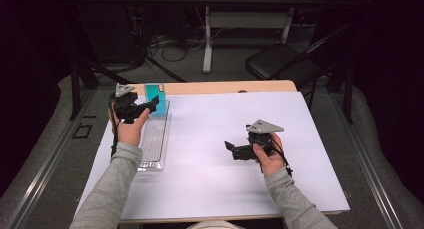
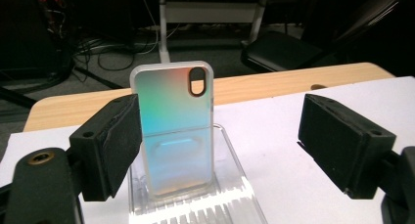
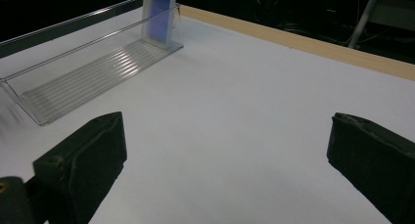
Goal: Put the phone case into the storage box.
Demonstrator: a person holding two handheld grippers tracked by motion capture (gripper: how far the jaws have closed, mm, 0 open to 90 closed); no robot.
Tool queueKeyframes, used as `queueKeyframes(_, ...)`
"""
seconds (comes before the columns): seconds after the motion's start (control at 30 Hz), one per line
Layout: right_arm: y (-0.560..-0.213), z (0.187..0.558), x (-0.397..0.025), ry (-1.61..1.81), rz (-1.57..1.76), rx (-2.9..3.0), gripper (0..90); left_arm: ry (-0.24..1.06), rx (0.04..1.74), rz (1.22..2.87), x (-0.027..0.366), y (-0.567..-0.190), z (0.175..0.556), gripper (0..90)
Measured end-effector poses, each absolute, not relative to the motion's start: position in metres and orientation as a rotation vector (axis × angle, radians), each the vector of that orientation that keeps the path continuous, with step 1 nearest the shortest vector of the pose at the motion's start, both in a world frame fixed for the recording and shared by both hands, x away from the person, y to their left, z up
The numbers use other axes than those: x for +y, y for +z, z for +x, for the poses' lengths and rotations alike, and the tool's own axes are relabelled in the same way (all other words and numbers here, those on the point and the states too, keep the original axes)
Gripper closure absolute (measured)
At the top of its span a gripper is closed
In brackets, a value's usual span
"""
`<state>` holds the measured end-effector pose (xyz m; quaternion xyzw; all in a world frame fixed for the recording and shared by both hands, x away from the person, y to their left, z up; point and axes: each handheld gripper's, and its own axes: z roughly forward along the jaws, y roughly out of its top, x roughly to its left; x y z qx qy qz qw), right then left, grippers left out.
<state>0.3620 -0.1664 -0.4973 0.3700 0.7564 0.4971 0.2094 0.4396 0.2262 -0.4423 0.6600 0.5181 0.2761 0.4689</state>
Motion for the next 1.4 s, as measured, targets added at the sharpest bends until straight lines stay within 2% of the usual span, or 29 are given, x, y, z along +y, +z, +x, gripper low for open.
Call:
queueKeyframes(0.23, -0.497, 0.36, -0.164, 1.377, 1.017, 2.113, 0.8, 0.634, 1.233, 1.635, 0.228, -0.437, 0.428, 14.8)
queueKeyframes(0.57, -0.498, 0.358, -0.163, 1.375, 1.011, 2.117, 0.8, 0.573, 1.087, 1.698, 0.218, -0.429, 0.411, 0.0)
queueKeyframes(1.4, -0.495, 0.354, -0.164, 1.398, 1.0, 2.118, 0.8, 0.502, 0.889, 1.793, 0.188, -0.44, 0.377, 0.3)
